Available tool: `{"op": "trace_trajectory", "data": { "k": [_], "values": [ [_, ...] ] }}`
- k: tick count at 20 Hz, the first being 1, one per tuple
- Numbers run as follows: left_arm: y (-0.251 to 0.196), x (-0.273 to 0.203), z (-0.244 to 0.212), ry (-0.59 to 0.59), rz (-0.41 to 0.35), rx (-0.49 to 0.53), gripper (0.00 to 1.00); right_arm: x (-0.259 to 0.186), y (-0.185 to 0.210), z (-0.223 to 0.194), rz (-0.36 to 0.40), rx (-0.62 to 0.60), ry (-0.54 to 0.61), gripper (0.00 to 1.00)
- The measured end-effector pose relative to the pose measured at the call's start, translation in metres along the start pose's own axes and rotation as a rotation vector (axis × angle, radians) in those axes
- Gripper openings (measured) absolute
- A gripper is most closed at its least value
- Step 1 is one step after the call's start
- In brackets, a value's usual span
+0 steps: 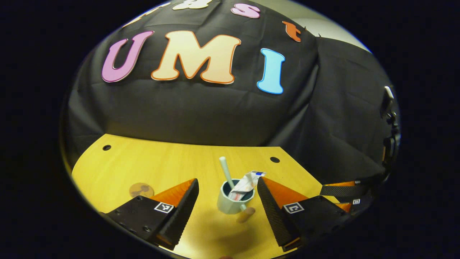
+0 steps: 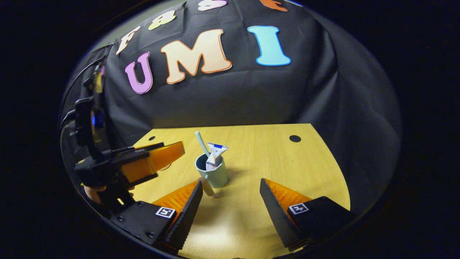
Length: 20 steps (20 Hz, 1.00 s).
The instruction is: Put the toothbrush and toothpaste on the desktop into the cup, then pick up the cup and place it on the coaster on the desktop.
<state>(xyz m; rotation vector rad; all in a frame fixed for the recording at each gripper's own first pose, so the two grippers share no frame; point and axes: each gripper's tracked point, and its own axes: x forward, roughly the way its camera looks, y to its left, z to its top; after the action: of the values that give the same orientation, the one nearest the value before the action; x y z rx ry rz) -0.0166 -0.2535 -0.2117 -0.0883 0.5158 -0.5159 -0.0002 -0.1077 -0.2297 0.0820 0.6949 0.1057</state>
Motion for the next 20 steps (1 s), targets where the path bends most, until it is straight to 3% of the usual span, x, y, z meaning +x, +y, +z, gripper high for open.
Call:
{"op": "trace_trajectory", "data": {
  "k": [6,7,11,12,15,16,17,18,20],
  "values": [
    [0.057,-0.051,-0.029,0.034,0.108,-0.019,0.94,0.024,0.025,-0.002,0.045,-0.052,0.213,0.98],
    [0.065,-0.059,-0.034,0.039,0.125,-0.029,0.94,0.029,0.029,-0.004,0.051,-0.057,0.246,0.94],
    [0.098,-0.087,-0.044,0.044,0.194,-0.042,0.94,0.056,0.055,-0.022,0.088,-0.021,0.396,0.98],
    [0.105,-0.094,-0.045,0.042,0.211,-0.038,0.94,0.061,0.059,-0.023,0.087,-0.012,0.414,0.94],
    [0.125,-0.113,-0.045,0.026,0.254,-0.032,0.94,0.082,0.071,-0.025,0.081,0.007,0.466,0.98],
    [0.131,-0.118,-0.046,0.025,0.268,-0.036,0.94,0.089,0.072,-0.029,0.072,0.007,0.496,0.94],
    [0.137,-0.124,-0.048,0.027,0.278,-0.042,0.94,0.097,0.071,-0.030,0.054,0.007,0.502,0.98],
    [0.142,-0.128,-0.051,0.034,0.287,-0.054,0.94,0.106,0.068,-0.035,0.024,-0.009,0.522,0.94],
    [0.152,-0.139,-0.056,0.041,0.306,-0.073,0.94,0.118,0.066,-0.047,-0.007,-0.017,0.573,0.98]
  ]
}}
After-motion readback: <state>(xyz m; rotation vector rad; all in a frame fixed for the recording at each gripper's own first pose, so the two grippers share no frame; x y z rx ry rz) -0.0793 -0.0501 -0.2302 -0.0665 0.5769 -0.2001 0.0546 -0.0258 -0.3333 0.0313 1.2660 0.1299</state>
